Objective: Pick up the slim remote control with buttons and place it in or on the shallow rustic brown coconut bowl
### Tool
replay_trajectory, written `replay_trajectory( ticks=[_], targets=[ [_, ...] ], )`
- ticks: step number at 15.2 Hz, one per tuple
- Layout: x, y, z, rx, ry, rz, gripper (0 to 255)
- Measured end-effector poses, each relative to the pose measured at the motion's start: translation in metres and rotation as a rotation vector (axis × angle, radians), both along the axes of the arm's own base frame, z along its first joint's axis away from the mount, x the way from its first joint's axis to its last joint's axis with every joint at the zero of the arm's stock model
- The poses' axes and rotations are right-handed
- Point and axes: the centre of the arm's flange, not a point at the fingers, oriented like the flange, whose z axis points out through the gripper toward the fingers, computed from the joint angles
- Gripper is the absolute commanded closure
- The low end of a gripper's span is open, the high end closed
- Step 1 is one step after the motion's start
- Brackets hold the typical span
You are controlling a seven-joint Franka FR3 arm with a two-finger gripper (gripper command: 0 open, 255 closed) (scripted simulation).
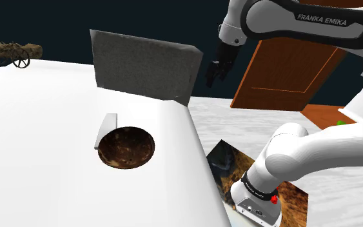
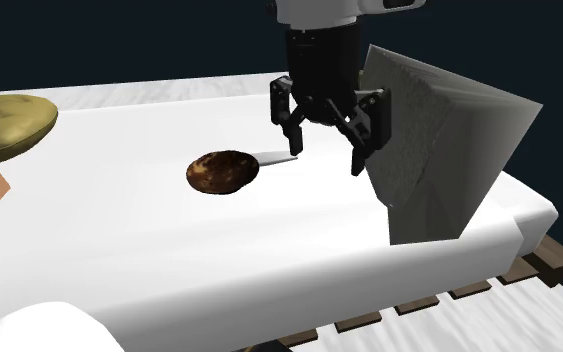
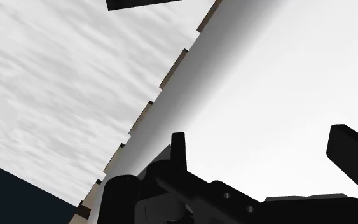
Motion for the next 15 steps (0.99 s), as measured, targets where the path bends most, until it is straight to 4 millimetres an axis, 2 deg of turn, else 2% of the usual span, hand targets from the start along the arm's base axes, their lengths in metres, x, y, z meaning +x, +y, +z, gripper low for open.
replay_trajectory(
  ticks=[2, 7, 15],
  targets=[
    [0.001, 0.005, -0.003, 0.001, 0.000, -0.008, 0],
    [0.026, 0.049, -0.031, 0.014, 0.006, -0.087, 0],
    [0.080, 0.127, -0.077, 0.037, 0.015, -0.229, 0]
  ],
)
